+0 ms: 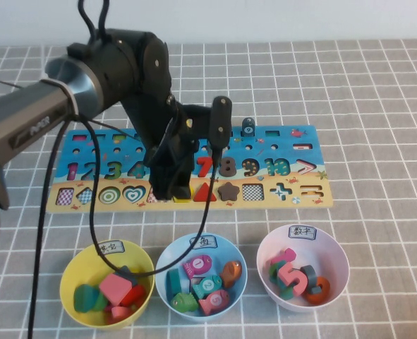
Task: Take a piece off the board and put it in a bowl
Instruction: Pick up the "Pentagon"
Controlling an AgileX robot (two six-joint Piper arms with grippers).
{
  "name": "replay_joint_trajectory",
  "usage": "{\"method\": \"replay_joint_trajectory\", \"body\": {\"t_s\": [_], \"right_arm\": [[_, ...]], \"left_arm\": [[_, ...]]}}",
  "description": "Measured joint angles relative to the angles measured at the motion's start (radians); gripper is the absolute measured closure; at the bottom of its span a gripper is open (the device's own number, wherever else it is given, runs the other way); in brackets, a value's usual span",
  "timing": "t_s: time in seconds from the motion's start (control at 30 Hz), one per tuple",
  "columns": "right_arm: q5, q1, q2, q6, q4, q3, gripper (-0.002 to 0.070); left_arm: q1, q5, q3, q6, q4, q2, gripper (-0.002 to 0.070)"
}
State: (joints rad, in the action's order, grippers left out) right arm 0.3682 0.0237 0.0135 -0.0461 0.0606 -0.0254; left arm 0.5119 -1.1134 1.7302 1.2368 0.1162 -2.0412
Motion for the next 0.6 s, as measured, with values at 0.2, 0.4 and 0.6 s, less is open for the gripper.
{"method": "replay_joint_trajectory", "body": {"t_s": [0.2, 0.4, 0.6], "right_arm": [[0.0, 0.0, 0.0, 0.0, 0.0, 0.0, 0.0694], [0.0, 0.0, 0.0, 0.0, 0.0, 0.0, 0.0694], [0.0, 0.0, 0.0, 0.0, 0.0, 0.0, 0.0694]], "left_arm": [[0.0, -0.006, 0.0, 0.004, 0.024, -0.056, 0.0298], [-0.004, 0.005, 0.0, 0.005, 0.029, -0.063, 0.0298], [-0.031, 0.009, 0.0, 0.005, 0.042, -0.063, 0.0267]]}}
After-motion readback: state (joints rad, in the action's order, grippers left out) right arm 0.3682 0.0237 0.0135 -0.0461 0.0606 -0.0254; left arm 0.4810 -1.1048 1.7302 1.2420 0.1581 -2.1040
